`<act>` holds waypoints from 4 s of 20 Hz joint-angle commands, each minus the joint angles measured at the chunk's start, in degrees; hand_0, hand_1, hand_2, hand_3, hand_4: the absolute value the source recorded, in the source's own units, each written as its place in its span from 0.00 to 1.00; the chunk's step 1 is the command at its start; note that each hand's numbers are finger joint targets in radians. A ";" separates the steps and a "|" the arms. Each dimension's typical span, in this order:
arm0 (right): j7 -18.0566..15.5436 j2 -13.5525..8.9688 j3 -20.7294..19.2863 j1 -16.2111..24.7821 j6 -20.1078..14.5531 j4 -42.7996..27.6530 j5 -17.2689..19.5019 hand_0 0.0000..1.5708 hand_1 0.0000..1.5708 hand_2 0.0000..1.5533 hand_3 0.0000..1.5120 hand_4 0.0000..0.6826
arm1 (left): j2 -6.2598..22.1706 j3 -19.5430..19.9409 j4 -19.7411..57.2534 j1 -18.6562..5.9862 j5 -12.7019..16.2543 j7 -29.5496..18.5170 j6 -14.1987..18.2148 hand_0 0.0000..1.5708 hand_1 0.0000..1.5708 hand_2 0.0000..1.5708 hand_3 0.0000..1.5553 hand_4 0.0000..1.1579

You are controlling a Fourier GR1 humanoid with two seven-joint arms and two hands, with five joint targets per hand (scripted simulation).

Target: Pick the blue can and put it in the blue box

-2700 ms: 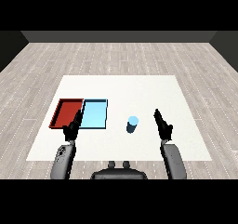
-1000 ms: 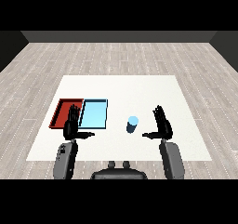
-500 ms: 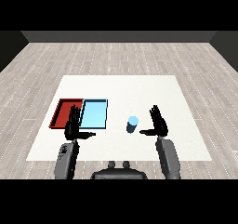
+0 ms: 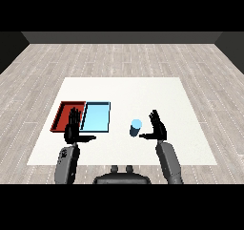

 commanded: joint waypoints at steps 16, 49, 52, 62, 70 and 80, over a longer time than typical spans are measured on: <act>-4.06 0.54 9.11 -4.99 -5.72 9.70 -4.90 0.00 0.00 0.00 0.00 0.00 | -0.27 -0.97 -5.50 3.41 0.00 1.96 0.71 0.00 0.00 0.00 0.00 0.00; -10.23 0.54 13.23 -19.26 -12.38 28.14 -12.39 0.00 0.00 0.24 0.00 0.00 | -0.28 -0.49 -4.42 4.02 -0.97 -0.57 0.94 0.00 0.00 0.00 0.00 0.00; -10.21 0.54 17.17 -19.35 -17.13 30.10 -10.62 0.97 0.97 0.96 0.96 0.85 | -1.81 -2.51 -4.58 2.01 -1.39 0.53 4.23 0.00 0.00 0.00 0.00 0.00; -3.00 0.21 13.83 -15.84 -17.62 20.31 -2.42 0.99 0.99 0.95 0.94 0.98 | 0.06 -0.16 -3.11 -0.23 0.97 2.01 0.92 0.00 0.00 0.00 0.00 0.00; -6.31 -1.19 12.03 -16.29 -15.71 16.84 -0.48 0.94 0.94 0.93 0.93 0.95 | -1.16 -5.41 -2.57 3.59 -4.58 0.43 1.67 0.00 0.00 0.00 0.00 0.00; -4.54 -1.18 11.85 -21.48 -14.17 10.42 1.30 0.92 0.92 0.93 0.94 0.97 | -1.94 -10.13 8.11 -4.93 -1.36 2.48 2.92 0.00 0.00 0.00 0.00 0.00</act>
